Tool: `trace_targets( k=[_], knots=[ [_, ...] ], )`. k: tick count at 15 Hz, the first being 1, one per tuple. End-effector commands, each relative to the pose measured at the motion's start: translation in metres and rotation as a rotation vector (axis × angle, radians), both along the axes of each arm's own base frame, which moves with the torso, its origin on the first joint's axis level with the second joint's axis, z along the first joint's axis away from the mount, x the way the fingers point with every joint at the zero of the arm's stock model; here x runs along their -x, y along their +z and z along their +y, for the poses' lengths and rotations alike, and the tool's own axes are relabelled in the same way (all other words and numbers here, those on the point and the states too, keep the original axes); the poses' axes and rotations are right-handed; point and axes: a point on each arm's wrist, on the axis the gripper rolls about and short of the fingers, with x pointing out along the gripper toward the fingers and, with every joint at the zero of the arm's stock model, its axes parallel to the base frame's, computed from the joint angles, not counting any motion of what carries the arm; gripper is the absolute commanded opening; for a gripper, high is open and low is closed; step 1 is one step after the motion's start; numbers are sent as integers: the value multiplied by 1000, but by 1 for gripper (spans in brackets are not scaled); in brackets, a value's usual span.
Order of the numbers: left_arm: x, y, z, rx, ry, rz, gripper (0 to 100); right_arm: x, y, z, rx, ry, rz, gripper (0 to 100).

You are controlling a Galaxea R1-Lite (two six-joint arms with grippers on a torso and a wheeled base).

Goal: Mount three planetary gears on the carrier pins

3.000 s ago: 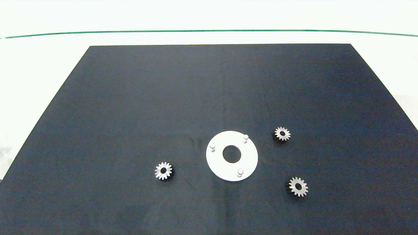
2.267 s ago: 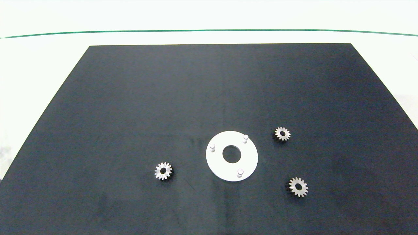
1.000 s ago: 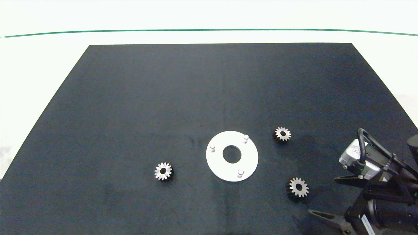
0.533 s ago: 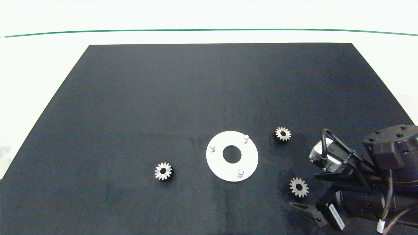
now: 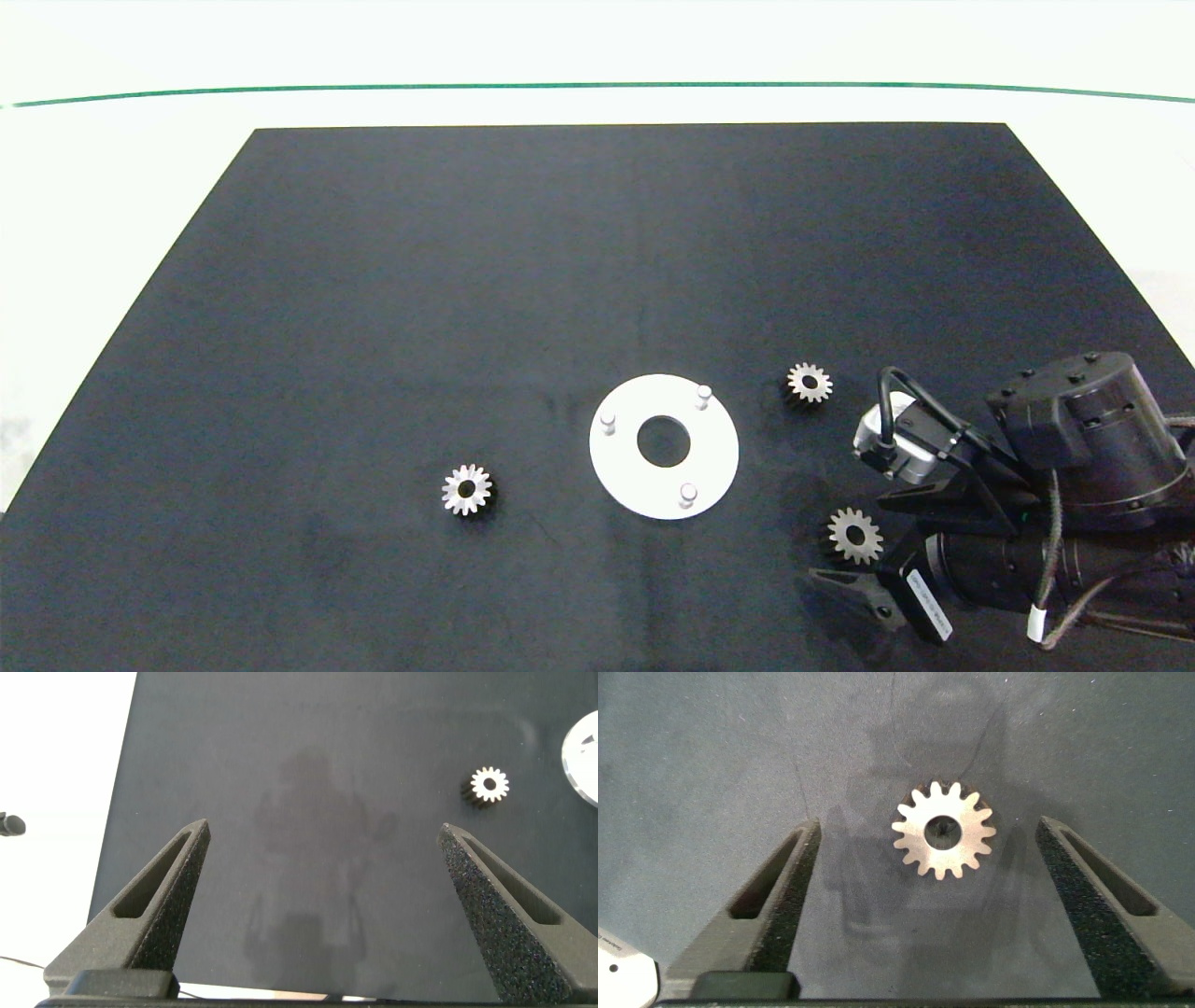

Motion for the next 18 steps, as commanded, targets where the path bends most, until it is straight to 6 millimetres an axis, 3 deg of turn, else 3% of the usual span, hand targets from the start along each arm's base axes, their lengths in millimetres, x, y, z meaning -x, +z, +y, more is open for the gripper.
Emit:
trace_targets(
  k=[1, 18],
  knots=[
    [0, 0, 0, 0, 0, 1, 100, -3, -4, 2, 11, -2, 13, 88],
    [2, 5, 0, 1, -8, -16, 100, -12, -5, 4, 21, -18, 20, 54]
  ],
)
